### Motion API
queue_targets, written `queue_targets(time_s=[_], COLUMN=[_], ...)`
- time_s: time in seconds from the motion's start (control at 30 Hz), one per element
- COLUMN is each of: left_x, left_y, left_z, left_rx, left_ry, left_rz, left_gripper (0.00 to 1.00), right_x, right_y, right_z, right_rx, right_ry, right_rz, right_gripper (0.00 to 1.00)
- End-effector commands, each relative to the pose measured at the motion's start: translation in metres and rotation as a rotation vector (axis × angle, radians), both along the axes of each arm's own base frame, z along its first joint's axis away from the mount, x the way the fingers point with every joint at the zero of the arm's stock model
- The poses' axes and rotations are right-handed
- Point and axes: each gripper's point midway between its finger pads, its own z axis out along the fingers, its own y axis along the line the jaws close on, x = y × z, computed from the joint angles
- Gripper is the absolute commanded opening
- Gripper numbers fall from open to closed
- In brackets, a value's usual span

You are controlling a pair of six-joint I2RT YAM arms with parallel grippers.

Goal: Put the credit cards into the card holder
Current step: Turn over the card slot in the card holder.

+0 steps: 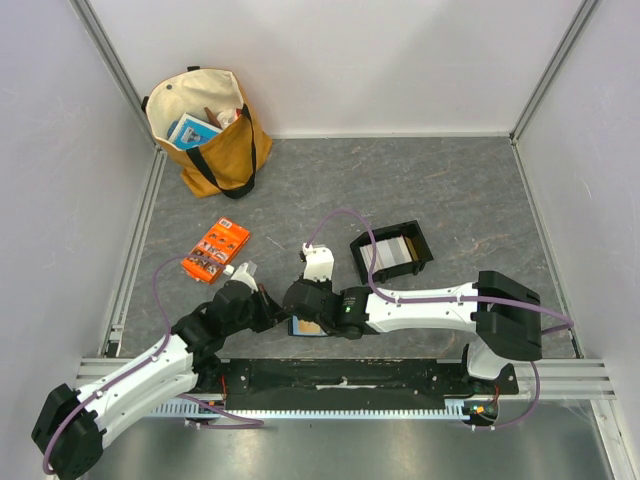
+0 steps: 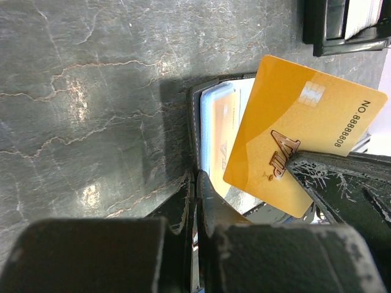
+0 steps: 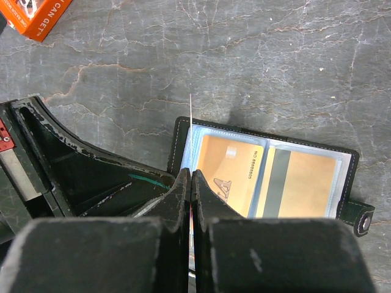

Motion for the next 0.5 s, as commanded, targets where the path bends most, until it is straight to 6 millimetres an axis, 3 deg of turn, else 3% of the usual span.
queue_targets(time_s=[0.0, 0.23, 0.47], left_x=[0.006, 0.005, 0.005], left_y=[-0.004, -0.005, -0.005], left_z=[0.014, 0.013, 0.014], left_rx=[-0.030, -0.034, -0.035], left_ry=[-0.031, -0.026, -0.028], left_rz=[0.007, 0.006, 0.004], left_gripper=[0.02, 0.02, 0.02], right_x=[0.008, 0.006, 0.006], right_y=[0.010, 0.016, 0.006], right_z=[0.013, 0.010, -0.005], right_rx=[0.058, 0.065, 0.005], right_ry=[-0.021, -0.011, -0.006], right_rz=[-0.030, -0.016, -0.028], right_gripper=[0.00, 0.00, 0.00])
